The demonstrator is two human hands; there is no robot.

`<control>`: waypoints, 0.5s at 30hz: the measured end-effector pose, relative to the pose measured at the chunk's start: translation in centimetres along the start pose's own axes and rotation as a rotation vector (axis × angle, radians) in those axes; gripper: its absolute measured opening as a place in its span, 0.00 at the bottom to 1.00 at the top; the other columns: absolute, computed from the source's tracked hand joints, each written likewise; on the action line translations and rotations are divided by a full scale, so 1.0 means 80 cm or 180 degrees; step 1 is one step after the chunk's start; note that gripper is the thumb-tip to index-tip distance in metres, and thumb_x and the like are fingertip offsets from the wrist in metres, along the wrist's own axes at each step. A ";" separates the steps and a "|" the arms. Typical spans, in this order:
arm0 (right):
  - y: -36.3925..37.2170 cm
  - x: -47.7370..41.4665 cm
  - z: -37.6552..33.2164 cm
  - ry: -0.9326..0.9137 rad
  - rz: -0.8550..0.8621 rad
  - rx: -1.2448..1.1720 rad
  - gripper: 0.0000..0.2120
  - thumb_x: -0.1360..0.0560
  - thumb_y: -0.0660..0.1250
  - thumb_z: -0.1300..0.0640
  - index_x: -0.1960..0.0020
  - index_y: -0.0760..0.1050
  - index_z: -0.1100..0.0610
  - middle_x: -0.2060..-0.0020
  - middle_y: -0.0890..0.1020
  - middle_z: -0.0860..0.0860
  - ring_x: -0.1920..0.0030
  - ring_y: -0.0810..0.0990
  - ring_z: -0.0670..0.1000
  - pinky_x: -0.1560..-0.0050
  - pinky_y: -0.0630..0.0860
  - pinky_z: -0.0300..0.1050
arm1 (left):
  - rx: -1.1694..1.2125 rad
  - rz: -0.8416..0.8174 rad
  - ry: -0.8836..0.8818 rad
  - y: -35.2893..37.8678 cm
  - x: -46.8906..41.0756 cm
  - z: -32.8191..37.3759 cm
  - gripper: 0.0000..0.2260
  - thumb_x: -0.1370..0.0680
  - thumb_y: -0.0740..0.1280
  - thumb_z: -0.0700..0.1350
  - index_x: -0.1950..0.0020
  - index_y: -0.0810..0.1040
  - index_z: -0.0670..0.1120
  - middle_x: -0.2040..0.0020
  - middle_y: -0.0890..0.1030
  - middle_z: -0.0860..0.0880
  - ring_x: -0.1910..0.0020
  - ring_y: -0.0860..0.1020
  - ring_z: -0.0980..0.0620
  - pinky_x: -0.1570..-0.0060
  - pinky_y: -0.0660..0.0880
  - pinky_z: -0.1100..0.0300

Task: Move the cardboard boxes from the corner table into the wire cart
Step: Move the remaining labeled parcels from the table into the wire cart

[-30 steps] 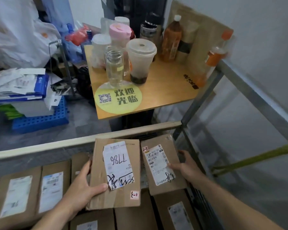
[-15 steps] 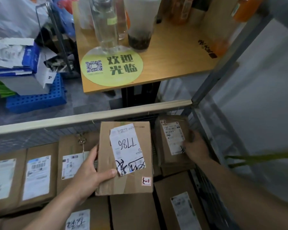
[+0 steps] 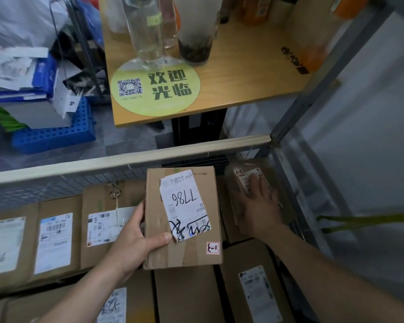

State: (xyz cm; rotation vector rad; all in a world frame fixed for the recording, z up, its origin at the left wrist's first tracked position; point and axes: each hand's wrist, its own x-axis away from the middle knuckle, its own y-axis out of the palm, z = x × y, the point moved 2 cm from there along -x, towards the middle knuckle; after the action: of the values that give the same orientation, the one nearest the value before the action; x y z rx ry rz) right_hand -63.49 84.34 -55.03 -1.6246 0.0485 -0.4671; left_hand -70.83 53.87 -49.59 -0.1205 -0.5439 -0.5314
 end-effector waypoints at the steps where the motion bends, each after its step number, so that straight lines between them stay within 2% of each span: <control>1: -0.004 0.003 0.002 -0.0023 0.0057 -0.0200 0.32 0.25 0.67 0.43 0.22 0.63 0.40 0.19 0.50 0.62 0.20 0.45 0.66 0.25 0.53 0.71 | 0.0001 0.0007 0.0004 0.005 -0.002 0.001 0.44 0.35 0.81 0.38 0.25 0.65 0.59 0.43 0.84 0.55 0.46 0.84 0.53 0.55 0.82 0.59; 3: -0.018 0.009 -0.002 0.0164 0.0220 -0.1280 0.22 0.21 0.66 0.43 0.28 0.73 0.41 0.19 0.58 0.57 0.19 0.53 0.60 0.23 0.56 0.61 | 0.0047 0.0030 0.0010 0.015 -0.007 0.002 0.43 0.32 0.80 0.34 0.24 0.65 0.56 0.43 0.85 0.55 0.46 0.84 0.54 0.55 0.82 0.60; 4: -0.028 0.015 -0.007 0.0404 0.0309 -0.2131 0.17 0.21 0.65 0.43 0.33 0.77 0.39 0.22 0.66 0.54 0.21 0.61 0.56 0.24 0.60 0.57 | 0.0085 0.0041 0.0005 0.020 -0.010 0.002 0.41 0.31 0.78 0.31 0.24 0.65 0.55 0.43 0.85 0.55 0.46 0.84 0.53 0.56 0.82 0.60; 5: -0.039 0.023 -0.015 0.0637 0.0396 -0.3007 0.12 0.22 0.65 0.40 0.40 0.80 0.35 0.28 0.76 0.48 0.27 0.71 0.51 0.27 0.67 0.56 | 0.0115 0.0051 -0.0004 0.027 -0.014 0.002 0.41 0.30 0.76 0.30 0.23 0.65 0.54 0.43 0.85 0.54 0.46 0.84 0.53 0.55 0.82 0.60; 6: -0.049 0.031 -0.020 0.0789 0.0498 -0.3691 0.11 0.24 0.64 0.37 0.46 0.83 0.35 0.38 0.83 0.44 0.35 0.78 0.47 0.33 0.73 0.57 | 0.0142 0.0061 -0.0021 0.034 -0.018 0.004 0.40 0.29 0.76 0.30 0.23 0.65 0.53 0.44 0.85 0.54 0.46 0.84 0.53 0.55 0.82 0.59; 7: -0.057 0.037 -0.023 0.0806 0.0521 -0.4077 0.14 0.26 0.64 0.36 0.49 0.84 0.38 0.46 0.86 0.44 0.43 0.82 0.46 0.40 0.78 0.56 | 0.0169 0.0066 -0.0041 0.042 -0.021 0.006 0.40 0.29 0.76 0.30 0.23 0.65 0.53 0.44 0.85 0.54 0.46 0.84 0.53 0.54 0.82 0.58; 9: -0.066 0.045 -0.027 0.0585 0.0409 -0.4290 0.16 0.27 0.65 0.37 0.46 0.84 0.43 0.50 0.87 0.45 0.47 0.85 0.47 0.48 0.81 0.53 | 0.0207 0.0050 -0.0062 0.057 -0.030 0.013 0.39 0.29 0.76 0.31 0.24 0.65 0.53 0.44 0.85 0.54 0.46 0.84 0.54 0.52 0.82 0.57; 11: -0.075 0.048 -0.029 0.0398 0.0377 -0.4075 0.17 0.28 0.69 0.42 0.41 0.83 0.43 0.48 0.86 0.42 0.46 0.84 0.44 0.50 0.80 0.43 | 0.0222 0.0047 -0.0081 0.072 -0.041 0.018 0.37 0.29 0.76 0.32 0.26 0.65 0.53 0.46 0.85 0.56 0.48 0.84 0.55 0.53 0.82 0.57; 15: -0.073 0.040 -0.020 0.0615 0.0442 -0.3847 0.17 0.24 0.73 0.57 0.37 0.82 0.46 0.49 0.86 0.38 0.49 0.84 0.39 0.51 0.79 0.37 | -0.0063 0.0146 -0.0270 0.092 -0.059 0.017 0.30 0.29 0.77 0.34 0.32 0.68 0.50 0.48 0.85 0.53 0.48 0.84 0.52 0.43 0.81 0.47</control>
State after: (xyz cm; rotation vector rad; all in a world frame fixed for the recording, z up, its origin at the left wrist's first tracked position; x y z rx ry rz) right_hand -62.50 82.51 -48.45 -2.7151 0.6957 -0.5141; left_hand -71.13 62.66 -50.70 -0.1747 -0.6174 -0.4888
